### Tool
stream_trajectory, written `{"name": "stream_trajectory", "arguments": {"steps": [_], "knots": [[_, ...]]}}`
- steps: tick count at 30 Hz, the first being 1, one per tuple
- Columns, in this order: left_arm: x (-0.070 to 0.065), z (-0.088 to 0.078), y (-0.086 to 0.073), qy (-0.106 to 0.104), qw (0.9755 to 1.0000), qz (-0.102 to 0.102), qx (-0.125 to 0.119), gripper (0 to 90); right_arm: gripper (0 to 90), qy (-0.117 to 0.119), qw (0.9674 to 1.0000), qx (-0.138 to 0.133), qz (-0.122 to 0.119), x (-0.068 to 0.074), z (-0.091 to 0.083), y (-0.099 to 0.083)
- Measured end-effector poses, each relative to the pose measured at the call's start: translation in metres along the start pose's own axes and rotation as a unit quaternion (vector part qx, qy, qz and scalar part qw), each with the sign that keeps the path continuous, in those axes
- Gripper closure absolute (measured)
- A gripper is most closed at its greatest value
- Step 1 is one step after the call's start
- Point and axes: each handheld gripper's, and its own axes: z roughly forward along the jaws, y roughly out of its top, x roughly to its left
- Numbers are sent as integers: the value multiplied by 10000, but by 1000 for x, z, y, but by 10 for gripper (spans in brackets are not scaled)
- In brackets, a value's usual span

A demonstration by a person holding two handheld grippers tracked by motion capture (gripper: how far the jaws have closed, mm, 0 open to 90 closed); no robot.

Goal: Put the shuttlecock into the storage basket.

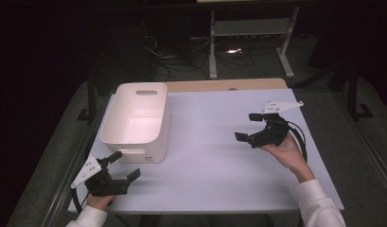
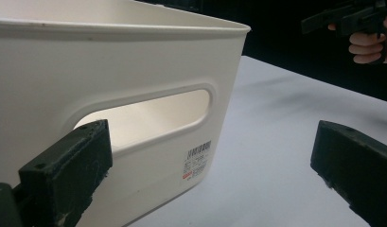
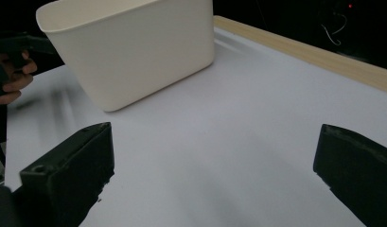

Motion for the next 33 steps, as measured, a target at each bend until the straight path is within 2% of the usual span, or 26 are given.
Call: {"name": "stream_trajectory", "arguments": {"steps": [7,11,18,23,26,28,30,33], "knots": [[0,0,0,9,10000,49,57,0,0,-29,9999,-46,141,-3,-4,-16],[0,0,-1,1,10000,34,53,0,0,-77,9999,-86,127,-4,-8,-24],[1,0,-1,-24,10000,53,45,0,0,-198,9997,13,164,-4,-12,-41],[0,0,0,-32,10000,36,22,0,0,-194,9995,-122,230,-4,-21,-53],[0,1,-1,-30,10000,45,31,0,0,-244,9990,-290,244,-2,-28,-59],[0,1,-1,-35,10000,19,36,0,0,-296,9987,-353,201,-2,-33,-63],[0,2,-1,-31,9999,42,112,0,0,-291,9985,-399,235,-1,-37,-68],[0,2,-1,-34,9999,43,84,0,0,-350,9980,-445,270,-1,-41,-76]]}}
